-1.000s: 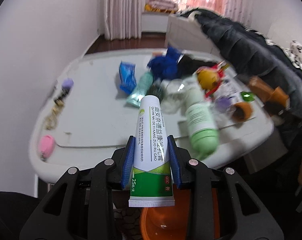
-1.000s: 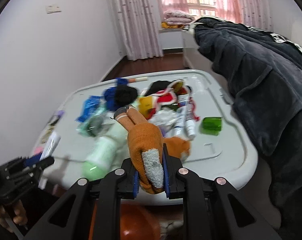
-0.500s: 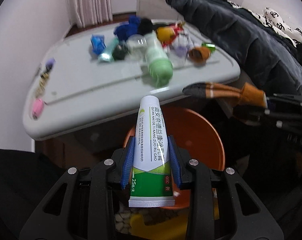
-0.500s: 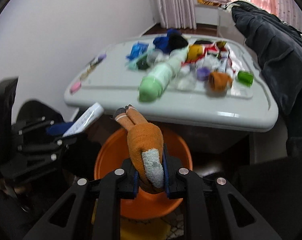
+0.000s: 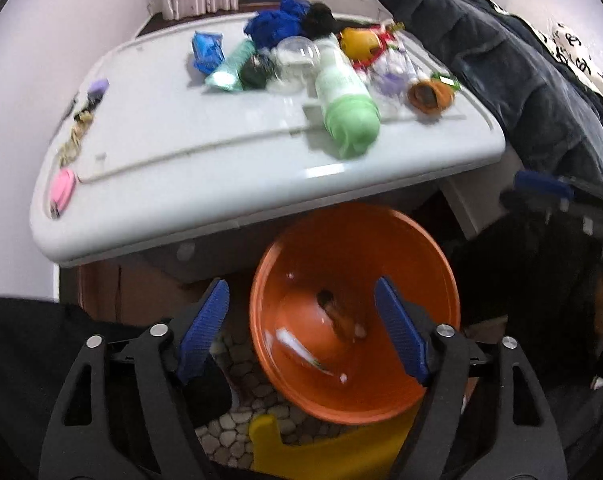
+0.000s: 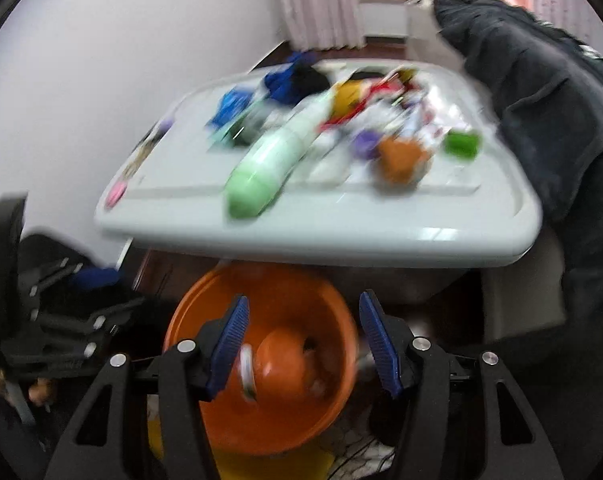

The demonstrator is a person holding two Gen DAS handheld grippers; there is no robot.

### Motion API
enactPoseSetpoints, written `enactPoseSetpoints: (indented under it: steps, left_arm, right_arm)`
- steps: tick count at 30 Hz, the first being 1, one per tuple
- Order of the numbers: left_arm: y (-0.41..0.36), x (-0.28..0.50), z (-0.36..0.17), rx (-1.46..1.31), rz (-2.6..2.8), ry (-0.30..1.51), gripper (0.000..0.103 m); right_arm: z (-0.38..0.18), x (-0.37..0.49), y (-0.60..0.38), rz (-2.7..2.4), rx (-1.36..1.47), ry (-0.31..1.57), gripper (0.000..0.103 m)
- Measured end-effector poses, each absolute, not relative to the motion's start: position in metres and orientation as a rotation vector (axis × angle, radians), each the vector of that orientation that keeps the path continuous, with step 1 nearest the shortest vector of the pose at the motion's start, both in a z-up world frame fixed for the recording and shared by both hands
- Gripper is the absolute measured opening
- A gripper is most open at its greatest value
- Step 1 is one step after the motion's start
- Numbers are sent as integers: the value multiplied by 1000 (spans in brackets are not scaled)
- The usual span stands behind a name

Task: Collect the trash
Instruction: 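Grasp the second orange sock with the right tool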

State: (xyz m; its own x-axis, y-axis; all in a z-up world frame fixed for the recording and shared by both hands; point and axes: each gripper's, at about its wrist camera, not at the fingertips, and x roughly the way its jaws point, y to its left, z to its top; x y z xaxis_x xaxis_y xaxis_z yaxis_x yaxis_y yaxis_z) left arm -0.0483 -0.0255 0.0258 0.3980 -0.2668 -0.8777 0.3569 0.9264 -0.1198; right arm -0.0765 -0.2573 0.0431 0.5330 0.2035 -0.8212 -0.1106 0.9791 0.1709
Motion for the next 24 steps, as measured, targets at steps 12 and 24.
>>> enactPoseSetpoints:
  steps: [12,24]
  left_arm:
    - [-44,-9,29,26,-405,1048,78]
    - [-70,20,30,3,-379,1016,82]
  right_arm:
    - [19,62,-306,5,125,1024,58]
    - [37,50,-310,10,123,942,23]
